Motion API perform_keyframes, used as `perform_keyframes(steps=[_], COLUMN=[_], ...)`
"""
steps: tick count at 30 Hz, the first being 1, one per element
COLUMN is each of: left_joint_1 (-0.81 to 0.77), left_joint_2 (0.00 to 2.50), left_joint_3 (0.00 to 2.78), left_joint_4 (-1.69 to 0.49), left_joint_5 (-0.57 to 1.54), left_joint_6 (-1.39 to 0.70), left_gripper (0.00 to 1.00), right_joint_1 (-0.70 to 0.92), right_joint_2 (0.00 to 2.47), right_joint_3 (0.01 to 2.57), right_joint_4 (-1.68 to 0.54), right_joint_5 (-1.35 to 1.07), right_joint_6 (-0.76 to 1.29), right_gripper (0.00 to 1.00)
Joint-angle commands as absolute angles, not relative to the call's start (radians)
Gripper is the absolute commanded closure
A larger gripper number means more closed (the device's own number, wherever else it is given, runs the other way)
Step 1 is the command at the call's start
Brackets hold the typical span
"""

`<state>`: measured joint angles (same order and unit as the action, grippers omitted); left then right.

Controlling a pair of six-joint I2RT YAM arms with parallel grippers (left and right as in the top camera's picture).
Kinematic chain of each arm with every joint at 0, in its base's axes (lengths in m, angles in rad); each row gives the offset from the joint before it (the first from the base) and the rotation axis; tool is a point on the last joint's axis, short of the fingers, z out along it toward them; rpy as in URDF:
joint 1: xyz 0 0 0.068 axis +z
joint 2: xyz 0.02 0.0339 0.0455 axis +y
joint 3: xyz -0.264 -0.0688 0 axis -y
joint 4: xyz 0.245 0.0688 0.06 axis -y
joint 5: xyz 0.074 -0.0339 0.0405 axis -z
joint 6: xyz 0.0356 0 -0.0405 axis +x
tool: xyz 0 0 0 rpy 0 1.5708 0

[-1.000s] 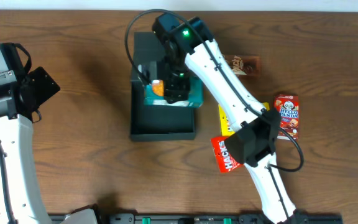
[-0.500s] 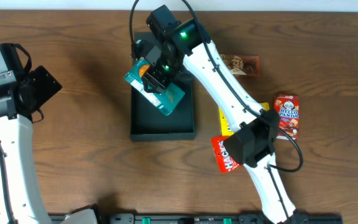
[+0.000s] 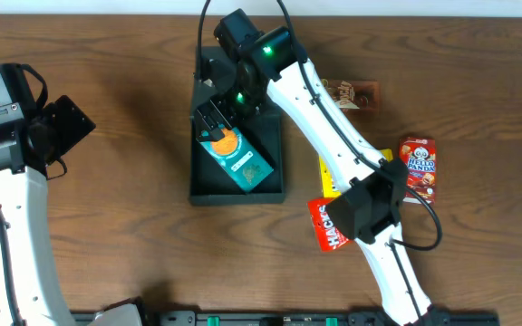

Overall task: Pack container
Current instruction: 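Lift the Chunkies box with the right gripper and carry it into the black box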

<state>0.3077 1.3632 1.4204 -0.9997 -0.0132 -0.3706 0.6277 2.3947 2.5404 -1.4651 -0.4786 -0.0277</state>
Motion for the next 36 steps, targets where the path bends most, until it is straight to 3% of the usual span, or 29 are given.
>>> perform_keyframes(steps=[1,3,4,7,8,9,10,14,20,36], left_joint_1=[0.314,0.314,0.314,0.314,0.314,0.314,0.314,0.314,0.314,0.314], left_joint_2=[1.352,1.352,1.352,1.352,1.352,1.352,1.352,1.352,1.352,1.352], left_joint_3=[1.424,1.424,1.424,1.424,1.424,1.424,1.424,1.424,1.424,1.424], left_joint_4=[-1.007,-1.007,-1.009,-1.013,-1.014,-1.015,-1.017,-1.023,-1.024,-1.032], left_joint_5=[0.011,0.016,0.019,0.02,0.02,0.02,0.02,0.021,0.027,0.025], left_joint_6=[-0.382,-0.382,-0.382,-0.382,-0.382,-0.382,-0.382,-0.382,-0.383,-0.381], left_gripper=[0.05,0.05,0.05,0.05,0.05,0.05,0.05,0.05,0.05,0.05], right_joint_1=[0.63,0.63,0.63,0.627,0.626,0.625,0.623,0.625,0.643,0.673], right_joint_2=[2.395,2.395,2.395,2.395,2.395,2.395,2.395,2.395,2.399,2.402], right_joint_3=[2.564,2.564,2.564,2.564,2.564,2.564,2.564,2.564,2.559,2.251], right_joint_4=[-1.469,-1.465,-1.464,-1.467,-1.467,-1.467,-1.469,-1.479,-1.452,-1.554], right_joint_5=[-0.529,-0.526,-0.516,-0.472,-0.449,-0.429,-0.412,-0.318,0.03,0.01], right_joint_6=[0.035,0.036,0.036,0.037,0.037,0.037,0.039,0.074,0.22,0.243], right_gripper=[0.01,0.03,0.13,0.54,0.75,0.9,0.98,0.98,0.98,0.98])
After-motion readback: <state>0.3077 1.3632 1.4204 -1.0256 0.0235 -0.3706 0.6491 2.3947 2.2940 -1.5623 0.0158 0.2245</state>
